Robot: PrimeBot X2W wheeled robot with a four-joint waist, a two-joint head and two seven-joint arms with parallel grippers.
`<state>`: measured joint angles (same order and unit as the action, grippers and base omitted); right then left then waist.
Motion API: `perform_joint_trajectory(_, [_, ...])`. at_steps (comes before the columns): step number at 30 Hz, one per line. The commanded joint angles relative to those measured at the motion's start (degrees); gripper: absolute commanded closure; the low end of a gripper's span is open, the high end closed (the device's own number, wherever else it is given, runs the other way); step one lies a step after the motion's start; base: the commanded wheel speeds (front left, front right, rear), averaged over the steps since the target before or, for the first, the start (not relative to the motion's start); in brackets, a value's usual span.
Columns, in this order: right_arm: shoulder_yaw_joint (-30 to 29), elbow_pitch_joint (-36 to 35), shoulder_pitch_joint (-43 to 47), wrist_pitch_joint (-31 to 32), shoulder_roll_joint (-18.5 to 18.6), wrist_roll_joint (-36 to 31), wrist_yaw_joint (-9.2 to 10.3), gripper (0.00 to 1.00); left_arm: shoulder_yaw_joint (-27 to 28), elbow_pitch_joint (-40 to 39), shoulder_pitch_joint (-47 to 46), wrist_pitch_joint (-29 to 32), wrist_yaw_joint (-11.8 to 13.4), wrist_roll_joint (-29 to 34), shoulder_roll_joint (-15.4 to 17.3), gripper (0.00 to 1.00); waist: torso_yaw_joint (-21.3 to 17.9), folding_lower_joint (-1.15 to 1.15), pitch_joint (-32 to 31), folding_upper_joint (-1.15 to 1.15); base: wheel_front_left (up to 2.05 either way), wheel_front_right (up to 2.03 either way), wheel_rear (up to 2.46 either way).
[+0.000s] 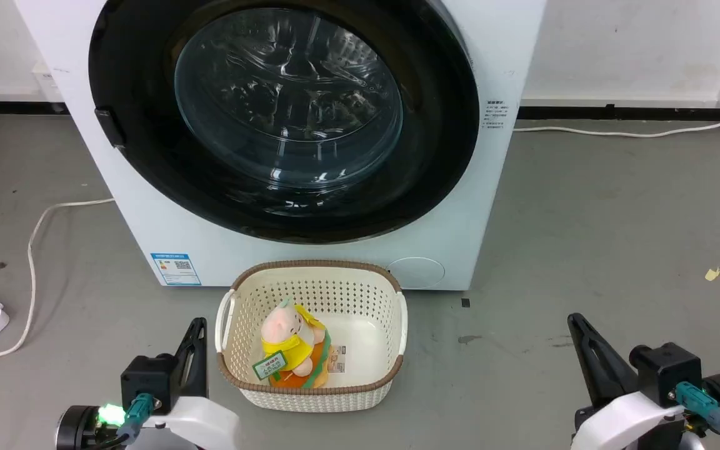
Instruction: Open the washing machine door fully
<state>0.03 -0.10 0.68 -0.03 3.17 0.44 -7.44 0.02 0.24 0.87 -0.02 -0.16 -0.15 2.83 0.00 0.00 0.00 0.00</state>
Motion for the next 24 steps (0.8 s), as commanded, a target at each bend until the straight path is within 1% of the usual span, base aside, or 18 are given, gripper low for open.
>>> perform_joint_trajectory(1, [-0.03,0.1,-0.68,0.03,-0.29,-0.44,-0.05,1.0,-0.02,-0.24,-0.87,0.02,0.16,0.15,0.05,1.0,0.0,0.0,0.0,0.0,0.0,0.0,0.0])
perform_joint_trajectory(24, [-0.03,0.1,-0.68,0.03,-0.29,-0.44,-0.05,1.0,-0.02,-0.24,-0.87,0.02,0.16,0.15,0.05,1.0,0.0,0.0,0.0,0.0,0.0,0.0,0.0])
